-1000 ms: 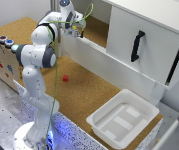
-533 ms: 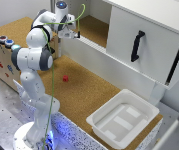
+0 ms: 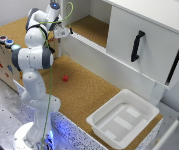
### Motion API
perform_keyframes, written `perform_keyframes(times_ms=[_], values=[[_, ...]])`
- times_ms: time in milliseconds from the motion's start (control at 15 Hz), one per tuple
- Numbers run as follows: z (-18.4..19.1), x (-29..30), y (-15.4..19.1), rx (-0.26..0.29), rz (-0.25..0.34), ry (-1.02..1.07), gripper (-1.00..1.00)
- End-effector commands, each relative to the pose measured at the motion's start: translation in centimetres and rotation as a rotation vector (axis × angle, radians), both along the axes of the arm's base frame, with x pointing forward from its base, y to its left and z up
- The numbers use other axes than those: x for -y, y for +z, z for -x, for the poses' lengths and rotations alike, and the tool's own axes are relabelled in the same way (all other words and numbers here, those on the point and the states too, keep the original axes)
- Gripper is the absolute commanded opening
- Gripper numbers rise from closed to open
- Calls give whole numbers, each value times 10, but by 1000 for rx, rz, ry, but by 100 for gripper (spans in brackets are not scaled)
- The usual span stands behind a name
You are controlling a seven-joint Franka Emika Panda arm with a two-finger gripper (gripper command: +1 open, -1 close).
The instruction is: Place the yellow object on top of the drawer
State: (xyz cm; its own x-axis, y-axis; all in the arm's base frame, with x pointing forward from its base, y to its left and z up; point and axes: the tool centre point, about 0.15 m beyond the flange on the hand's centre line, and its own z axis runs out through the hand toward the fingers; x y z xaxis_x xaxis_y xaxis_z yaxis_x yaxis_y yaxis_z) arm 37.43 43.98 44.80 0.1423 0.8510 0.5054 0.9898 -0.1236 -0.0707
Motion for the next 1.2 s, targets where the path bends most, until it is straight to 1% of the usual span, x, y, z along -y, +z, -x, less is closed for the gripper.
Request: perform_keyframes(times_ms=[0, 267, 333, 400, 1000, 1133], values=[[11, -35, -14, -90, -16, 222, -100], [14, -49, -15, -63, 6, 325, -100], [9, -50, -14, -46, 4, 288, -100], [7, -51, -10, -28, -3, 276, 100], [-5, -42, 19, 6, -63, 205, 100], [-6, -32, 24, 16, -62, 175, 100]])
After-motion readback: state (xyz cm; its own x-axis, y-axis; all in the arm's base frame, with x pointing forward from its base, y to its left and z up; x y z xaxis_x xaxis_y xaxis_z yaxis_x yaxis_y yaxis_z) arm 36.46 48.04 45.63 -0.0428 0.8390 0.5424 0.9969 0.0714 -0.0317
